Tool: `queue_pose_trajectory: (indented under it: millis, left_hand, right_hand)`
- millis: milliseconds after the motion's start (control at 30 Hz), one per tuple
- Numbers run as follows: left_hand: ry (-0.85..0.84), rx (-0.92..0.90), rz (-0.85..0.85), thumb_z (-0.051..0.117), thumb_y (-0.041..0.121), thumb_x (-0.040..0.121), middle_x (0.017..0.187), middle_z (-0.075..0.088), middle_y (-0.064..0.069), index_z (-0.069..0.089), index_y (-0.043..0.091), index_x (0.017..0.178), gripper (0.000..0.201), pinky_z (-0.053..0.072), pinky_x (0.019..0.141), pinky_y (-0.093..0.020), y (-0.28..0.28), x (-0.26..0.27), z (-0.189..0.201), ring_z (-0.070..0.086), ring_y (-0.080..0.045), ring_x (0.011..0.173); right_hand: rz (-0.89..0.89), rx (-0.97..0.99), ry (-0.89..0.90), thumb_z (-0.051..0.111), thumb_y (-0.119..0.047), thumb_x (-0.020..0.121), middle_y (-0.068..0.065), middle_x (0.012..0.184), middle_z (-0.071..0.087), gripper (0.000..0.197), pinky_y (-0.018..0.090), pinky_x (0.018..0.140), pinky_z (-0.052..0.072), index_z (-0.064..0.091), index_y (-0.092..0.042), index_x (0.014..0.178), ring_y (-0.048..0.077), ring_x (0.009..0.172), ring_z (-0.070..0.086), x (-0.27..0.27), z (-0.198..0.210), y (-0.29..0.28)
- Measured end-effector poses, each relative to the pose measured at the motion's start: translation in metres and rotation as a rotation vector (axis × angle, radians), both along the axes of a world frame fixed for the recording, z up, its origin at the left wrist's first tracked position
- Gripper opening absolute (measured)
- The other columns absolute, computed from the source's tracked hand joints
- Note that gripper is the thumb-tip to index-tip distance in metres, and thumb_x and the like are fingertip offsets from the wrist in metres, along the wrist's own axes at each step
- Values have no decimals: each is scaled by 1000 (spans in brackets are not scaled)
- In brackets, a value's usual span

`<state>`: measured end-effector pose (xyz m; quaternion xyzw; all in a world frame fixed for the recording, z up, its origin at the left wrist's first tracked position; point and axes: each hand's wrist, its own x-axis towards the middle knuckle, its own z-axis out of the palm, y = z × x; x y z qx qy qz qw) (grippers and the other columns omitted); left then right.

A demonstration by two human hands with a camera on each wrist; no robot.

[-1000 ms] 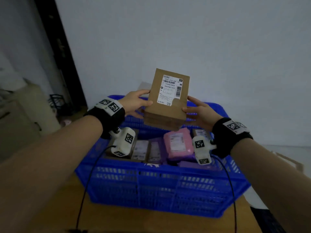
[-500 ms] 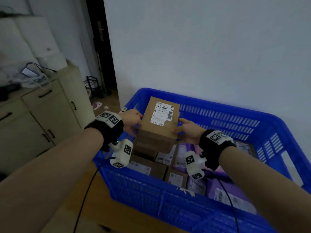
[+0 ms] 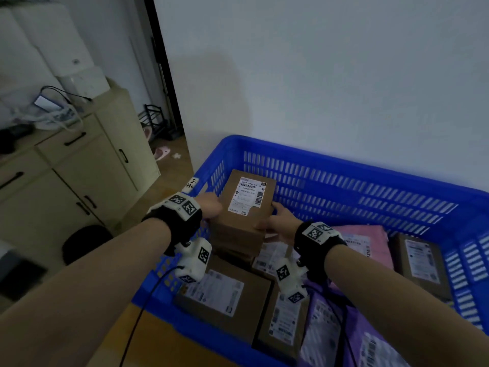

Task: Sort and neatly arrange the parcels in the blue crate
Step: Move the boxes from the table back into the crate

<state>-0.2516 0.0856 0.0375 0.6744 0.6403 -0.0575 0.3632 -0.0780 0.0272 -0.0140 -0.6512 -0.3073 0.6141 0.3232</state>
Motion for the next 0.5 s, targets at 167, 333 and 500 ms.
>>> queue_pose_trajectory:
  millis: [167,333,500]
  left_hand:
    - [-23,-66,70,34,6,96,130,47,-19,42,-1,134,40,46,98,-41,3,1,-14,50,-31,111]
    - [29,-17,-14,38,9,96,140,44,-16,39,2,138,42,42,100,-36,3,2,-17,46,-32,126]
    - [65,129,-137,51,14,93,123,55,-10,55,5,125,34,41,86,-29,-1,3,-6,52,-26,119]
  right_hand:
    - [-40,24,-22,69,5,76,0,114,56,72,47,84,54,34,-26,131,28,107,57,-11,-15,4]
    - [-42,47,-59,71,3,76,3,132,55,81,46,89,53,30,-23,141,27,117,55,-16,-19,4]
    - [94,2,-184,62,-9,86,1,127,59,45,30,74,49,49,-20,128,20,105,57,-13,6,-2]
